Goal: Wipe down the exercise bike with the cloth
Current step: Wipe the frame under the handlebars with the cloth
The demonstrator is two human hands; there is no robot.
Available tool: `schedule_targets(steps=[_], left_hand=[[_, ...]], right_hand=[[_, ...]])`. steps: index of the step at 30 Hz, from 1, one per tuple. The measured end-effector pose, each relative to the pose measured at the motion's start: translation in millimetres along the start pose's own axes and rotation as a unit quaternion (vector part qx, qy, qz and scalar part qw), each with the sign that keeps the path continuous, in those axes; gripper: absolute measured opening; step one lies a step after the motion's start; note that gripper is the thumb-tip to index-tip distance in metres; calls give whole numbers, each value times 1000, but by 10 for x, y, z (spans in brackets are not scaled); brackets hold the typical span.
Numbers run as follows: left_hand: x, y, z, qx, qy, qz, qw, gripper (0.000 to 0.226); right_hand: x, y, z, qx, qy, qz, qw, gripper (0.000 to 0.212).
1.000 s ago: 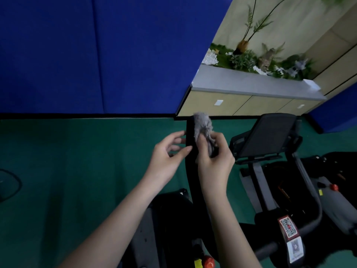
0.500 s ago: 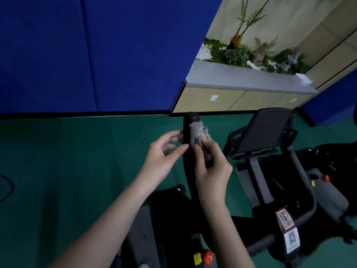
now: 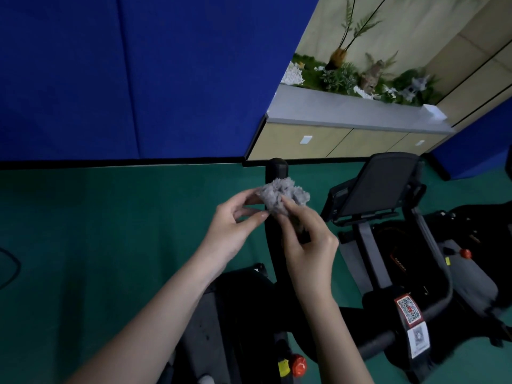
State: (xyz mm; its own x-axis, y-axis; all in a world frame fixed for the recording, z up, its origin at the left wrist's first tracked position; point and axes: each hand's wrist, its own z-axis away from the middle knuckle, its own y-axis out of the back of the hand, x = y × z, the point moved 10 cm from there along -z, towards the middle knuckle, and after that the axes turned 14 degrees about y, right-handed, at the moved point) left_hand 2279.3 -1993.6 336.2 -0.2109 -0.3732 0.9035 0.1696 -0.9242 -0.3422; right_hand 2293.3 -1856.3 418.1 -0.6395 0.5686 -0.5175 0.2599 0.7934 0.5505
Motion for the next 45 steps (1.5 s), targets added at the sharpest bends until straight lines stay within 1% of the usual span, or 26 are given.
schedule_targets(steps=[2,4,8,10,12,15,17,21,24,27,30,32,34,37,38,40,43,45], left_hand=[[-11,-6,14,1,4,-4,1000,45],[-5,-10,23,5,3,-7,1000,47],[-11,-33,28,10,5,-5,1000,51],[-24,-29,37,18,8,-4,1000,52],[-31,-27,53,23,11,-9,1000,53],[-37,-26,78,22,10,-16,1000,54],[-36,-33,87,19,10,-17,1000,55],[-44,-52,81,18,14,-13,1000,55],[-52,-40,69,17,14,-15,1000,54],[-53,-28,54,21,10,-23,999,53],[-54,-30,63,35,5,-26,999,53],[-43,-39,85,43,-3,-28,999,52],[-48,-31,121,63,-8,-29,998,49],[-87,-29,202,96,-11,-39,995,48],[-109,-36,231,104,-11,-42,994,47],[-134,-39,288,121,-13,-42,992,44],[-163,-43,377,140,-18,-34,989,41],[-206,-63,429,148,-14,-30,988,38]], right_hand=[[129,2,-36,21,-66,-24,997,29],[207,-54,-128,41,-119,-73,989,33],[350,-261,-378,49,-190,-148,969,26],[425,-379,-444,28,-223,-181,957,22],[457,-446,-403,-2,-234,-203,951,19],[508,-437,-85,-56,-257,-195,945,19],[537,-404,67,-68,-271,-193,941,20],[459,-347,-103,-40,-235,-172,956,26],[446,-300,4,-51,-224,-138,963,24],[508,-252,160,-61,-239,-135,960,26],[517,-256,188,-56,-260,-180,947,30],[500,-257,197,-53,-259,-202,943,26],[482,-232,176,-35,-249,-200,947,22],[478,-153,130,23,-233,-180,955,17],[476,-138,134,31,-229,-180,956,16],[481,-121,178,14,-216,-182,959,15],[467,-67,288,-24,-190,-173,966,21],[362,26,275,-16,-142,-150,978,25]])
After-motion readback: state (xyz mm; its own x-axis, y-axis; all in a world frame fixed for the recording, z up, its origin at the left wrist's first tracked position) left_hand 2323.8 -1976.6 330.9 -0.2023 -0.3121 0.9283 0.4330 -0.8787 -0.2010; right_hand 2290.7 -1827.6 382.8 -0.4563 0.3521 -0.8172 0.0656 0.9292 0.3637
